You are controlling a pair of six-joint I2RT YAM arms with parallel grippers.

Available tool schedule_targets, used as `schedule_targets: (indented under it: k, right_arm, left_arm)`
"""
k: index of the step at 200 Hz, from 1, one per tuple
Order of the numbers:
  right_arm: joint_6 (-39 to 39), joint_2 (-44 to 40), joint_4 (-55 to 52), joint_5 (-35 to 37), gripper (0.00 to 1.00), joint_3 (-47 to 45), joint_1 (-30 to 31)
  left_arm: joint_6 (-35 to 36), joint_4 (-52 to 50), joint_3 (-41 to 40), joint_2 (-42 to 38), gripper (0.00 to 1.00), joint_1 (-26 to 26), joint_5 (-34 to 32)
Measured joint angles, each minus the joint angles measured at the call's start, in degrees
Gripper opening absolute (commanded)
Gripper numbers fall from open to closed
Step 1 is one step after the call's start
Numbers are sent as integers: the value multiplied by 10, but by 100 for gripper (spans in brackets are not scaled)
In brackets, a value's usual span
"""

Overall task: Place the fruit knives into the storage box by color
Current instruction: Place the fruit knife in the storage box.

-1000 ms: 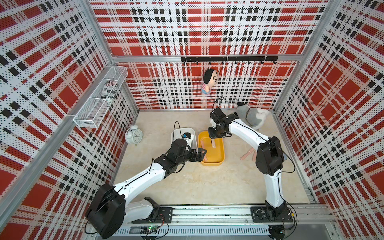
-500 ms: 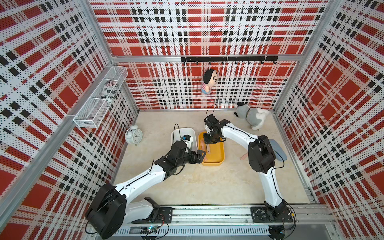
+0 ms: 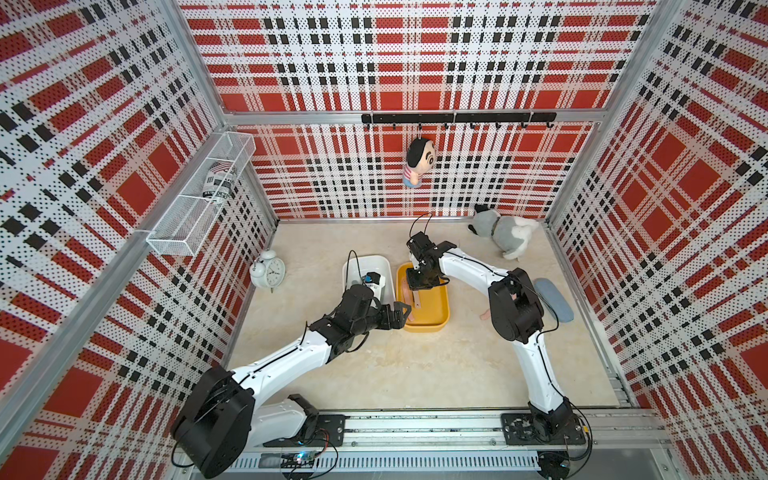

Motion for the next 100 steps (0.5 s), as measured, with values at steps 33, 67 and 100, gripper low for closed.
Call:
schedule_targets:
  k: [33,67,100]
  right_arm:
    - [3,2,0,1,22,4,-1]
    - [5,2,1,2,30,4,-3]
    - [6,2,1,2,47,4,-4]
  left_arm:
    - [0,0,0,0,98,0,0]
    - [0,0,0,0,98,0,0]
    - [0,0,0,0,98,0,0]
